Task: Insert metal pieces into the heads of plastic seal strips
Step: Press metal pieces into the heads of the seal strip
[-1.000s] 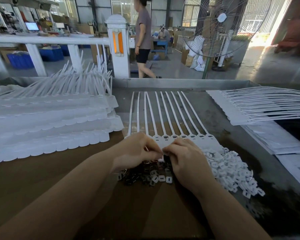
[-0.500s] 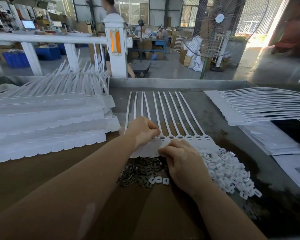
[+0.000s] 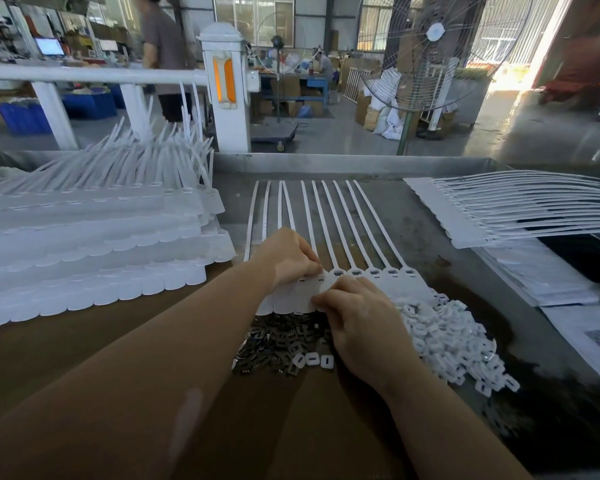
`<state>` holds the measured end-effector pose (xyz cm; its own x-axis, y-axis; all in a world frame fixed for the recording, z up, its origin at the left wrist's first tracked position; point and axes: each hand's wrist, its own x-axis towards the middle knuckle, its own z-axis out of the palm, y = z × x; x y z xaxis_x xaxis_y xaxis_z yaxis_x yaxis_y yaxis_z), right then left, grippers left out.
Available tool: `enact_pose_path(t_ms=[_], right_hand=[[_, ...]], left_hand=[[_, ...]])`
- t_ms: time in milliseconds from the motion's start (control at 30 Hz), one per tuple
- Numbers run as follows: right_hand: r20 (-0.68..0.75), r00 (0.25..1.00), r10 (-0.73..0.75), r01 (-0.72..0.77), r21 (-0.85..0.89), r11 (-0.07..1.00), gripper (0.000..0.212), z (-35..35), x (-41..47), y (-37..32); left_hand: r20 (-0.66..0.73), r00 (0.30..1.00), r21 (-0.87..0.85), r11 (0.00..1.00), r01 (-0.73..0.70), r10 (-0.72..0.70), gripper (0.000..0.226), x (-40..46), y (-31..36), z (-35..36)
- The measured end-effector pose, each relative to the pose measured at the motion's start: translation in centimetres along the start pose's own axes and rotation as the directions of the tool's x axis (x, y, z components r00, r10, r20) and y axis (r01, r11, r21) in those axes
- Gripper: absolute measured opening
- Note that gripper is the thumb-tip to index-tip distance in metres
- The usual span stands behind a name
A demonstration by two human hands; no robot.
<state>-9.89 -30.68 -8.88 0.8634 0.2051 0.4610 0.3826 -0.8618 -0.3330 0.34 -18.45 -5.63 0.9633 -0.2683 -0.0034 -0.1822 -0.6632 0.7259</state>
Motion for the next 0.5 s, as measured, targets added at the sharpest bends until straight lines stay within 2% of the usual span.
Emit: enact_pose_path(t_ms=[500], right_hand=[[-0.006,1.0,0.005,-0.005,-0.001,1.0,0.019,-0.02,-0.11,-0.1]], left_hand=[[0.032,0.991,-0.035,0.99,0.135,-0.133,0.015,0.42,0.43,0.27]])
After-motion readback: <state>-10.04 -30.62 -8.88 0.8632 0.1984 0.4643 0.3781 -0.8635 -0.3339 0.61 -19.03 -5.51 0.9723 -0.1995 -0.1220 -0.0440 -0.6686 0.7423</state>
